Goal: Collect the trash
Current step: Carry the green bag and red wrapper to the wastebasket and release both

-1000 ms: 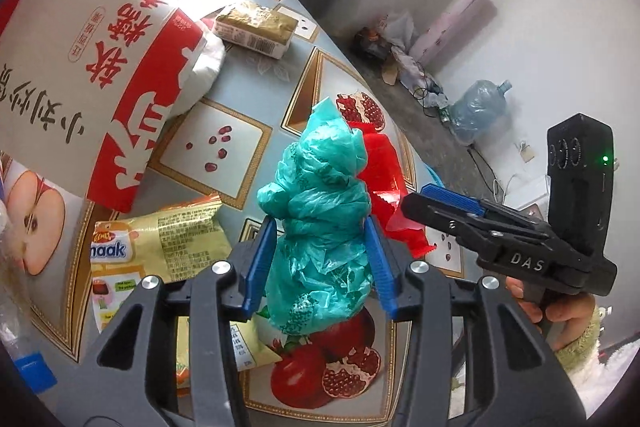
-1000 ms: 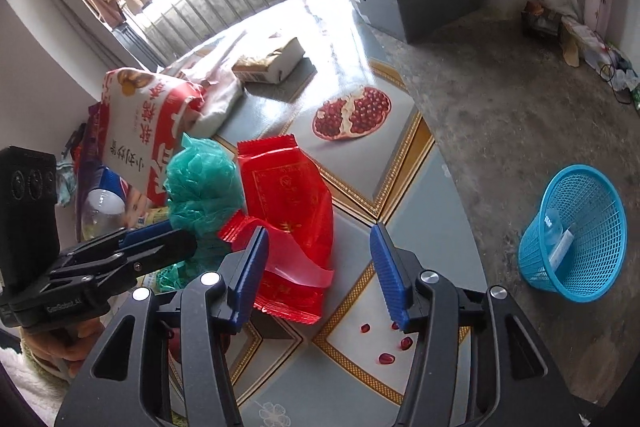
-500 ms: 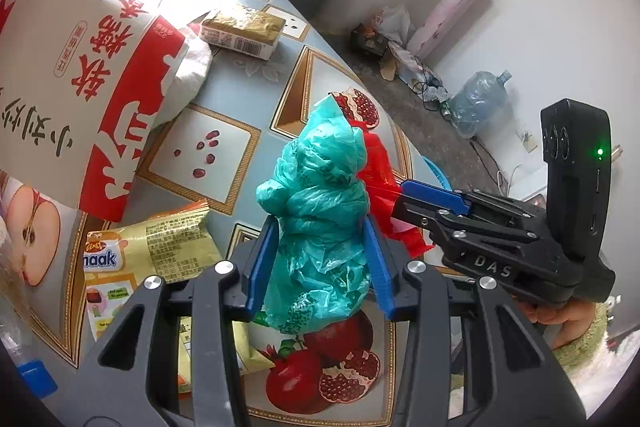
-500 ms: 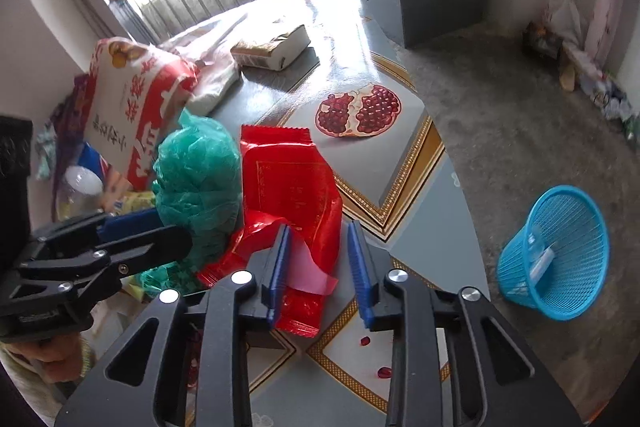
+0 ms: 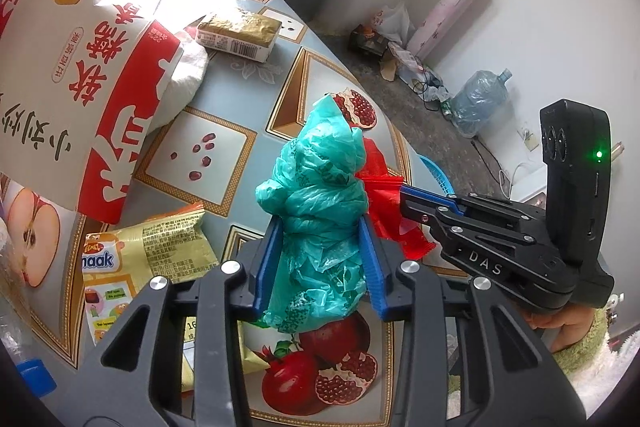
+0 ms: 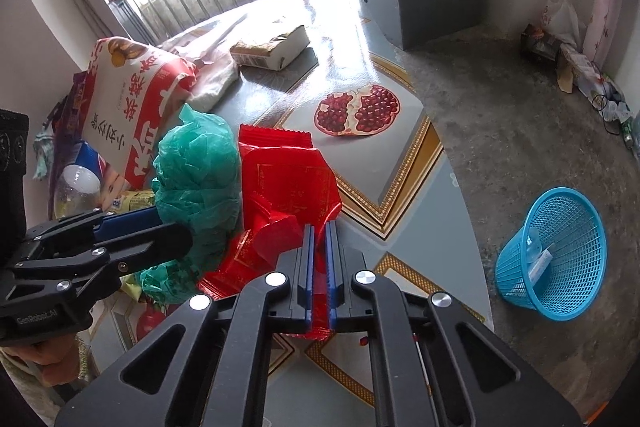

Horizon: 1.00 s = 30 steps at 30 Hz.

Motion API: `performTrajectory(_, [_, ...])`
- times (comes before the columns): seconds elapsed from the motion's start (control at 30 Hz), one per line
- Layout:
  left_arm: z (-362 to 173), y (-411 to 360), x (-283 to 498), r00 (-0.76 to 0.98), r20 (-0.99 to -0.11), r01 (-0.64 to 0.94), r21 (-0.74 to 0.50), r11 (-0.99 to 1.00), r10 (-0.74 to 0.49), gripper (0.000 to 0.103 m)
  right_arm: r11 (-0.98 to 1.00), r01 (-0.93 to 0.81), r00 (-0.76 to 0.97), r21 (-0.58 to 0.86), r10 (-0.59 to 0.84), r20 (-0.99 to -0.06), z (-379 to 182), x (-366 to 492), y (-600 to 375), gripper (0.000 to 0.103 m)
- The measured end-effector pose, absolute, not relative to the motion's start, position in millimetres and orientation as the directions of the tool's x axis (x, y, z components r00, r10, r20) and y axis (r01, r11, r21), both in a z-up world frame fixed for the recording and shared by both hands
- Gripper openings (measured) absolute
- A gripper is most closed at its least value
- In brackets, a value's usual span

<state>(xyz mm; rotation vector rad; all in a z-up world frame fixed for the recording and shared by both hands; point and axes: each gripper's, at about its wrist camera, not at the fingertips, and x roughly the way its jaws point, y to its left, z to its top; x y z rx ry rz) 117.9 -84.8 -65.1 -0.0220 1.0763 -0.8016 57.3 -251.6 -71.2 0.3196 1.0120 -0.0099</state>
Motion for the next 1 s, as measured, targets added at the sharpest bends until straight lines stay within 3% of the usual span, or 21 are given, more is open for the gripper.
performTrajectory(1.0, [-26.8,-86.5,100.9,0.335,-0.744,0.607,-0.300,0.736,-0.579,0.035,0.943,0.197,0.624,0.266,0.089,-0.777,-38.9,40.1,-273.6,0.004])
